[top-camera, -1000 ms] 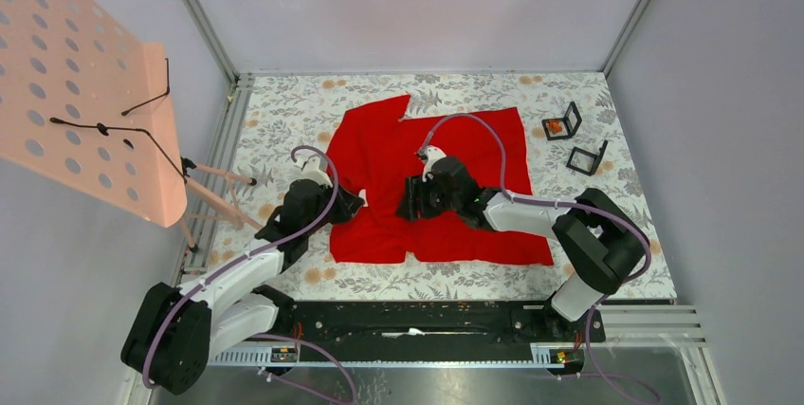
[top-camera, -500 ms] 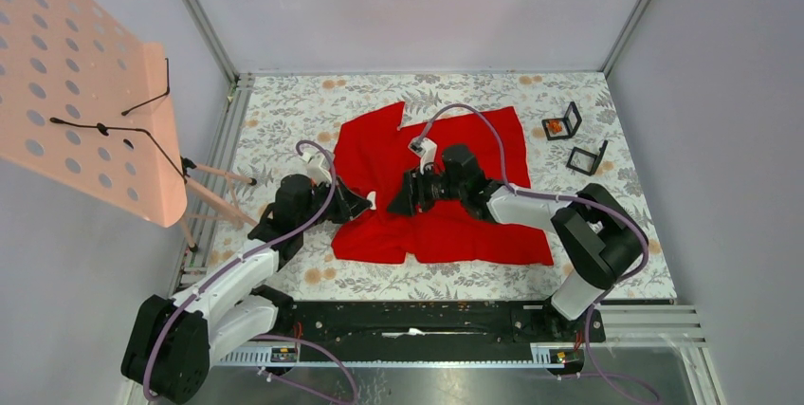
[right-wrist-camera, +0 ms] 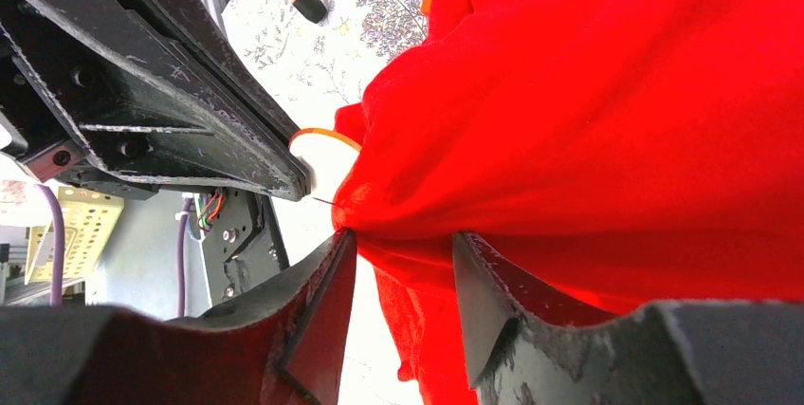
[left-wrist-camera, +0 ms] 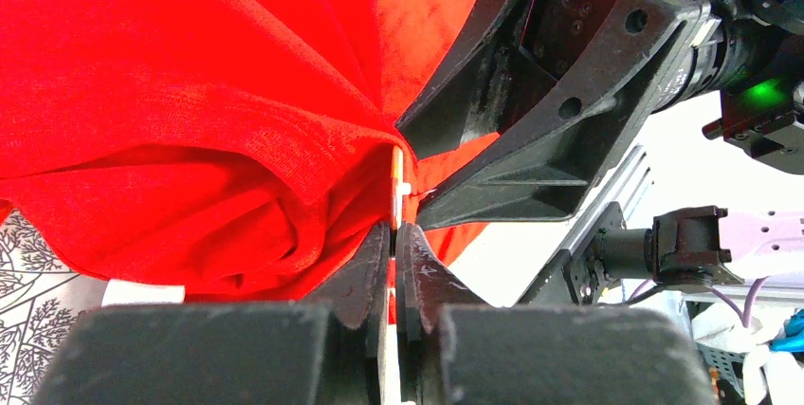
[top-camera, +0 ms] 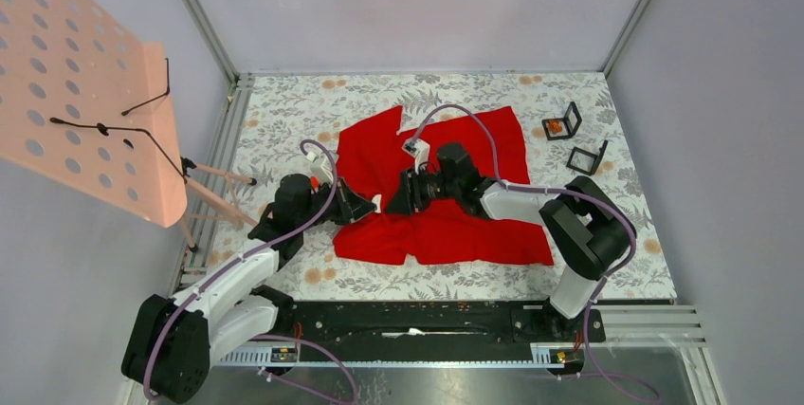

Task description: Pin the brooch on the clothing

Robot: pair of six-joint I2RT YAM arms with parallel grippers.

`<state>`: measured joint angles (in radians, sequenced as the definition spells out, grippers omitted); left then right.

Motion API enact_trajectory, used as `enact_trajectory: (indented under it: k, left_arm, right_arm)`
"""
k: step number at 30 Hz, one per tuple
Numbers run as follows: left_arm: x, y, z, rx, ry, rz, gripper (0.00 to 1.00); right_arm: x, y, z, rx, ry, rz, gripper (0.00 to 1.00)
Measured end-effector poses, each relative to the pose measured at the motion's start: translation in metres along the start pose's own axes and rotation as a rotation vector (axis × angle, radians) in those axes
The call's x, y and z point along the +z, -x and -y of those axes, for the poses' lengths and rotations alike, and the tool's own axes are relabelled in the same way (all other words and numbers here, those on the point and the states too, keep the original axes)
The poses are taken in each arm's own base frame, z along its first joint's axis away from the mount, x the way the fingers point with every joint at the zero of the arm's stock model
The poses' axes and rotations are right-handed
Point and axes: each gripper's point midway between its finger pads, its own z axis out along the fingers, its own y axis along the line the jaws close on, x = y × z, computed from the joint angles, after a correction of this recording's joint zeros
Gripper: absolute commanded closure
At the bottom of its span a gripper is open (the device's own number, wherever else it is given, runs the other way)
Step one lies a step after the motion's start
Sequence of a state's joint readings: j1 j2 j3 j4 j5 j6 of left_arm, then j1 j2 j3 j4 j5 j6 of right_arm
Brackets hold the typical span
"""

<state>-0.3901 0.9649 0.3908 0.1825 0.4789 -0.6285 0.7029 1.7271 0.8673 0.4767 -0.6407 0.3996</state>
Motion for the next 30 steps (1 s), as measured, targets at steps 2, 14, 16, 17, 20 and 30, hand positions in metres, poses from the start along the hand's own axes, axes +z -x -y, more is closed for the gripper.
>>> enact_trajectory:
  k: [2,14,16,17,20,30]
  left_arm:
    - [0.0,0.0,0.0,-0.001,-0.003,-0.002,1.0]
    - [-0.001,-0.003,0.004,0.009,-0.027,-0.019,1.0]
    - [-0.002,-0.003,0.004,0.01,-0.03,-0.02,1.0]
    - [-0.002,-0.003,0.004,0.012,-0.032,-0.021,1.0]
    - [-0.002,-0.004,0.005,0.016,-0.038,-0.027,1.0]
    - [-0.004,-0.009,0.01,0.021,-0.073,-0.058,1.0]
  right_arm:
    - [0.0,0.0,-0.001,0.0,0.006,-0.001,0.56]
    - [0.001,0.004,-0.013,-0.003,0.065,-0.016,0.69]
    - [0.001,0.004,-0.013,0.0,0.074,-0.022,0.69]
    - [0.001,0.004,-0.014,0.003,0.078,-0.026,0.69]
    - [0.002,0.002,-0.015,0.013,0.091,-0.041,0.69]
    - [0.0,-0.004,-0.019,0.053,0.151,-0.107,0.74]
